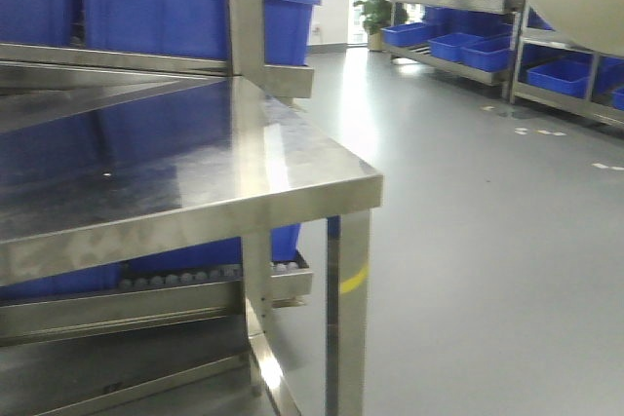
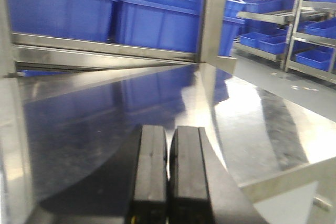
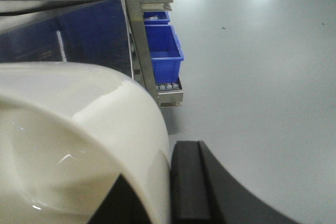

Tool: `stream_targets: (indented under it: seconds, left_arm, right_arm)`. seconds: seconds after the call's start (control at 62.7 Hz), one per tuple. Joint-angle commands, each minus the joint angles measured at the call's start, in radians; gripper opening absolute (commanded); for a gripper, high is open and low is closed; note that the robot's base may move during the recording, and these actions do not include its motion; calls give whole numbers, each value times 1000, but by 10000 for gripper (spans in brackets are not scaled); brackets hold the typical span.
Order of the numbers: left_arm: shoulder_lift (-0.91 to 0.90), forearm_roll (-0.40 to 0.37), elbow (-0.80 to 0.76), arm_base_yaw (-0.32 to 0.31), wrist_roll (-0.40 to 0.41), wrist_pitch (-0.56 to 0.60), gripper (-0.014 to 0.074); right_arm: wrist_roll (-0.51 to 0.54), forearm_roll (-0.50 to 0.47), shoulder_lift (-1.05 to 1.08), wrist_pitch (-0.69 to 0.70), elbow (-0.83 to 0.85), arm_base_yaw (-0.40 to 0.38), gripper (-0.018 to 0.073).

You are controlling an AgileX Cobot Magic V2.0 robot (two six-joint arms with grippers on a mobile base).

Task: Move white bin to right shelf second layer
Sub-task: 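Turn the base away from the table carrying the bin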

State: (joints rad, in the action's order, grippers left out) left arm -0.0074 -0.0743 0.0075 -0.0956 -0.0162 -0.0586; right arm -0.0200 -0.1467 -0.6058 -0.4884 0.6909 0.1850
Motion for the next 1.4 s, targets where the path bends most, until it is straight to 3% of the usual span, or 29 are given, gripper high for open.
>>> stream_targets:
  seconds: [0.0,1.388]
  left_arm:
    - [-3,-9,37,-6,10,86,85]
    - [-3,-9,37,-6,10,86,85]
  right_arm:
    - [3,-8,1,94,30,-5,55]
    - [3,-8,1,93,30,-5,55]
